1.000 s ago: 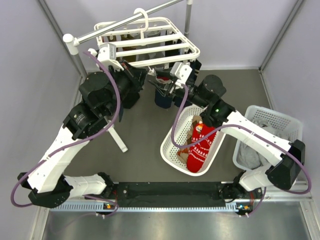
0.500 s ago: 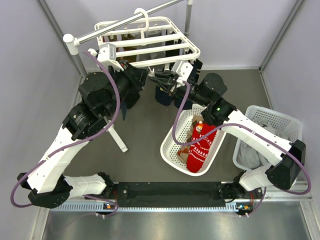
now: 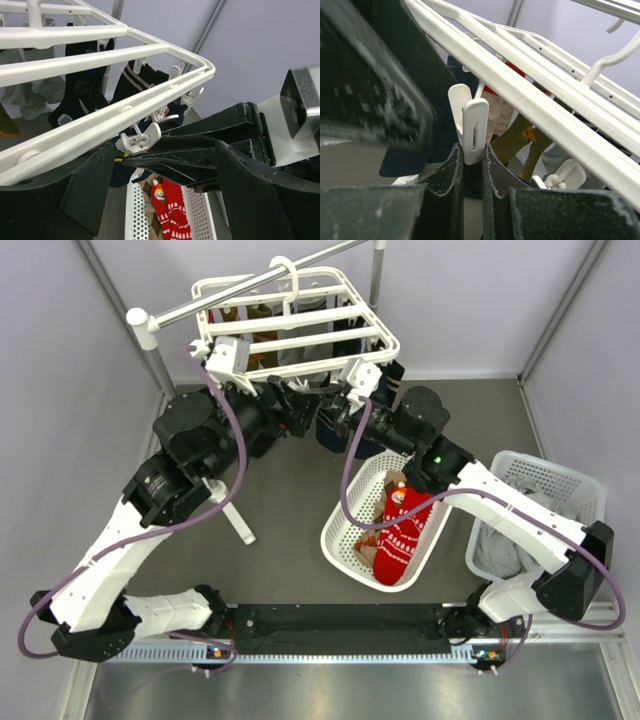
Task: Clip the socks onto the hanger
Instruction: Open the clamp at the hanger.
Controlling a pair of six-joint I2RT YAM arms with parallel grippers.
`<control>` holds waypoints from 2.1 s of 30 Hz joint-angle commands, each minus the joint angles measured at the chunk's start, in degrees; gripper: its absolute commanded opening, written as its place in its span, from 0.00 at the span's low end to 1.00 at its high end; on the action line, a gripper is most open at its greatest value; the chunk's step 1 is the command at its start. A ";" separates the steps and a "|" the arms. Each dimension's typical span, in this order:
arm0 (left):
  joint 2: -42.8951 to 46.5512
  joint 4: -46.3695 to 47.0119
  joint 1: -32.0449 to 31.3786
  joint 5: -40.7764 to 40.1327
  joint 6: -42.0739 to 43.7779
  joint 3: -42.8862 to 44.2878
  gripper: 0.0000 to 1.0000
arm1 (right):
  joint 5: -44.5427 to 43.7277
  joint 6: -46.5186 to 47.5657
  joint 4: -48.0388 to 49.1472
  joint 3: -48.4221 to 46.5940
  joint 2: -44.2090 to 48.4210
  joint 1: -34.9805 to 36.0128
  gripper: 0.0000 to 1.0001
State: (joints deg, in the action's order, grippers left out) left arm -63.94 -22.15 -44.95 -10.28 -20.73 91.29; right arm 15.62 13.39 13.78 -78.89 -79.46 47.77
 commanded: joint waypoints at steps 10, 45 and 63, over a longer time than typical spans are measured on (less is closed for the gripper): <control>-1.97 6.06 -0.23 -4.56 8.42 0.12 0.69 | -6.91 2.96 -2.70 -3.72 1.15 2.86 0.00; -1.27 10.91 -0.31 -12.65 7.73 -5.15 0.00 | -12.98 -4.85 -20.08 -4.25 6.59 6.81 0.55; -2.59 5.63 -0.31 -11.43 3.33 -2.61 0.00 | -37.49 -46.95 -63.88 17.27 28.22 4.10 0.78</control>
State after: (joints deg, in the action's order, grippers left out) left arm -65.98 -15.11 -45.30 -23.42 -15.51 86.15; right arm -14.24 -20.16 -44.40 -66.63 -52.31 53.84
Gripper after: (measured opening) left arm 0.233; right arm 0.792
